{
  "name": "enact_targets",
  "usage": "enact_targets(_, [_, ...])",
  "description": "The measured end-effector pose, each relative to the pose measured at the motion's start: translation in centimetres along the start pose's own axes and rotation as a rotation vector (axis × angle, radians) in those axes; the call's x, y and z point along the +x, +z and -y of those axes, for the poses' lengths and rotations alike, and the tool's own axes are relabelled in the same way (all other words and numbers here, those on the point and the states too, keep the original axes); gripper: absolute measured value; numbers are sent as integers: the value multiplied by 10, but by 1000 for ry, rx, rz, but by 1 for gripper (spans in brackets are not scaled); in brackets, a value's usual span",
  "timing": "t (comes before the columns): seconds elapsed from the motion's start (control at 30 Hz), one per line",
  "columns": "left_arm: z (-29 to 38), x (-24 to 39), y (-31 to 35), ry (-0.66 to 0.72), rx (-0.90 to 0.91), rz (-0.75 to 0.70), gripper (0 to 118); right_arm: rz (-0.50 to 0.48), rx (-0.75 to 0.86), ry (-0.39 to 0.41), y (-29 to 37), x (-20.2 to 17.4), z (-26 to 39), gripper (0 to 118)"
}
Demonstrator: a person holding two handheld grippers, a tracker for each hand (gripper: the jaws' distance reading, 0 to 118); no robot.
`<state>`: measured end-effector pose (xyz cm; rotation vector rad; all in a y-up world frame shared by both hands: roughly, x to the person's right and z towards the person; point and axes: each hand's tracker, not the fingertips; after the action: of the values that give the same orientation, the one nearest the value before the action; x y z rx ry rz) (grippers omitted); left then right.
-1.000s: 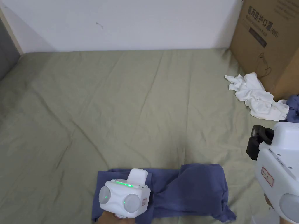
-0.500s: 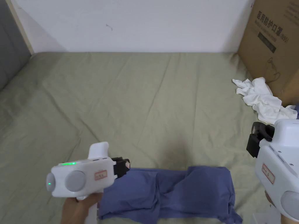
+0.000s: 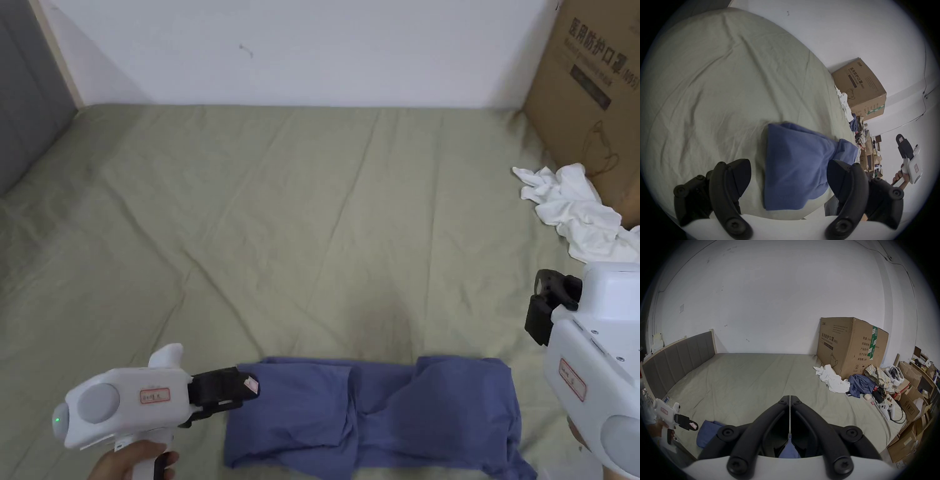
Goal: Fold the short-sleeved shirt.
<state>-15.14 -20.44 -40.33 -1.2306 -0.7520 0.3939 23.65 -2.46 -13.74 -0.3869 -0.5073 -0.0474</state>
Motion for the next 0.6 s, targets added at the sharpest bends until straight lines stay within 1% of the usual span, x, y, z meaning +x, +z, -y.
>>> enact_targets(0.13, [3,-12,-12,0,-20,73,104,14,-16,14,-3,-1,3,3])
enact_targets(0.17, [3,-16,-15,10,-25,86,103,16,-18,17,-3,-1,4,3])
enact_targets(0.2, [3,-18,-20,17,-33,96,100,18,-19,16,-4,-1,5,3])
enact_targets(0.23, [4,-18,-23,16,-38,100,90,20,-21,12,-5,-1,6,3])
enact_targets(0.27, [5,-17,-26,12,-36,101,77,22,-25,7,-6,0,7,3])
enact_targets(0.3, [5,-15,-30,-1,-39,91,63,24,-27,3,-6,0,8,3])
enact_targets(0.33, [6,-14,-34,-12,-42,83,47,25,-30,2,-7,0,9,3])
enact_targets(0.37, [7,-12,-39,-20,-60,66,38,26,-34,2,-8,1,10,3])
enact_targets(0.43, [8,-7,-45,-45,-75,24,26,24,-41,1,-10,2,11,3])
enact_targets(0.53, [9,0,-45,-37,-70,-6,21,26,-45,3,-11,3,12,3])
enact_targets(0.57, [10,5,-42,-57,-59,-16,21,26,-45,2,-12,3,11,3])
enact_targets(0.6, [10,13,-39,-95,-59,-72,21,26,-44,-1,-12,4,11,3])
